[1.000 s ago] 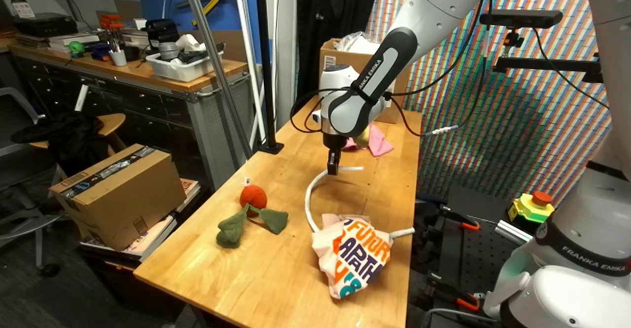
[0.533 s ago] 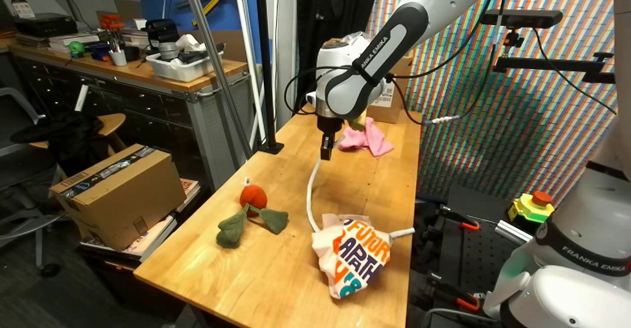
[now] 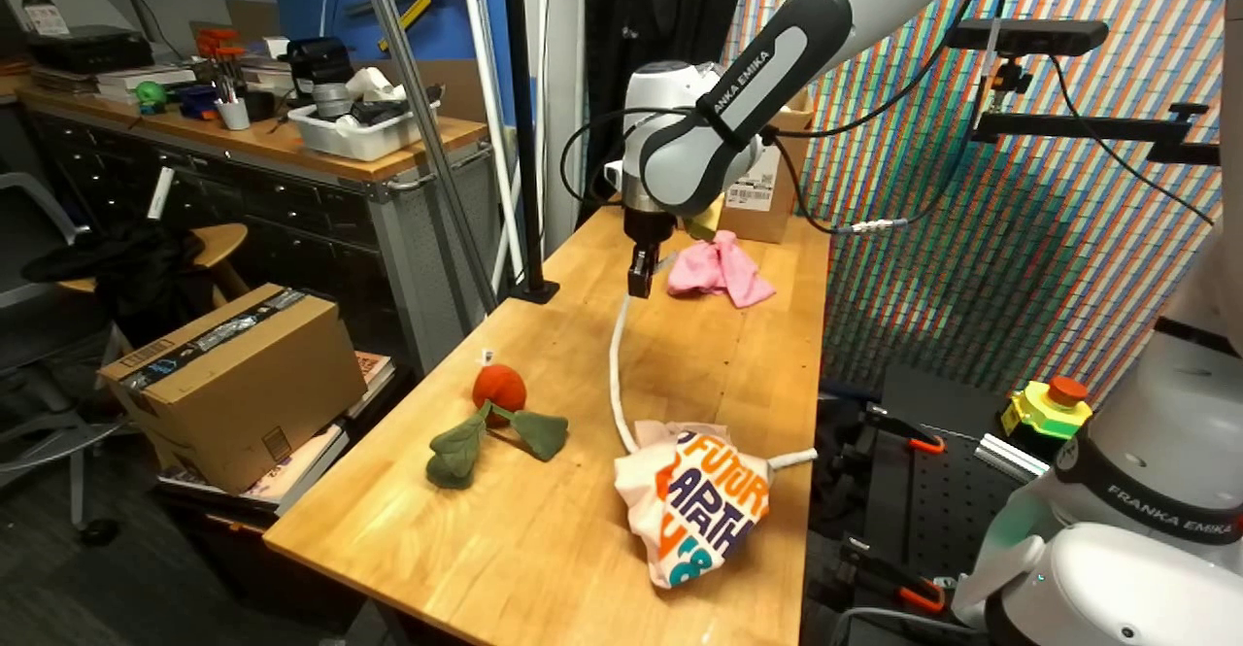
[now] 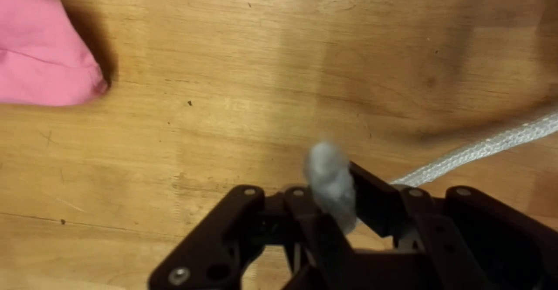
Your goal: Separate the things on the heap
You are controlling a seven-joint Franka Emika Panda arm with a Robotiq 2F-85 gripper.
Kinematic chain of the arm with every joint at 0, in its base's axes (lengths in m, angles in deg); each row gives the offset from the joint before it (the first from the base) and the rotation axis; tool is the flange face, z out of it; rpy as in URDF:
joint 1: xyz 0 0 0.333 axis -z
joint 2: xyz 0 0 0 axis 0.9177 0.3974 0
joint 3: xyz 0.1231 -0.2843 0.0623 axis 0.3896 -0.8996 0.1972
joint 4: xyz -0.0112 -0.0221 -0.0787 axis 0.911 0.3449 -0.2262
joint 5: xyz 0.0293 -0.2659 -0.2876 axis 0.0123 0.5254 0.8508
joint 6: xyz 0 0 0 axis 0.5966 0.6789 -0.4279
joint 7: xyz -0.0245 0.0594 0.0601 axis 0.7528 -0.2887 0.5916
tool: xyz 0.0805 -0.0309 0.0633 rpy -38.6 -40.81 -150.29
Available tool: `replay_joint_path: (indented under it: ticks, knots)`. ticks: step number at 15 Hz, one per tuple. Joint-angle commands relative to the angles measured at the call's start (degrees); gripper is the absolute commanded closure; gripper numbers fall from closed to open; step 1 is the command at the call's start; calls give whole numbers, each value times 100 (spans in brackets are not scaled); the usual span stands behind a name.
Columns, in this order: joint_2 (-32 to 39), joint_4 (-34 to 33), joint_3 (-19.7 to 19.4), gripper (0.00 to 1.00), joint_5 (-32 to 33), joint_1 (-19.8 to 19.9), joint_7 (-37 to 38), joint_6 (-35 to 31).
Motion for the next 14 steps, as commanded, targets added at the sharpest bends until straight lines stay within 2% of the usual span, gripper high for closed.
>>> replay_joint_path:
  ticks: [1, 6, 10, 14]
  knots:
    - [-3, -364, -176, 97, -194, 62, 273, 143]
    - [178, -1045, -414, 97, -576, 237, 723, 175]
    - [441, -1601, -562, 97, -580, 170, 1213, 146]
    - [705, -2133, -547, 97, -657, 119, 1684, 157]
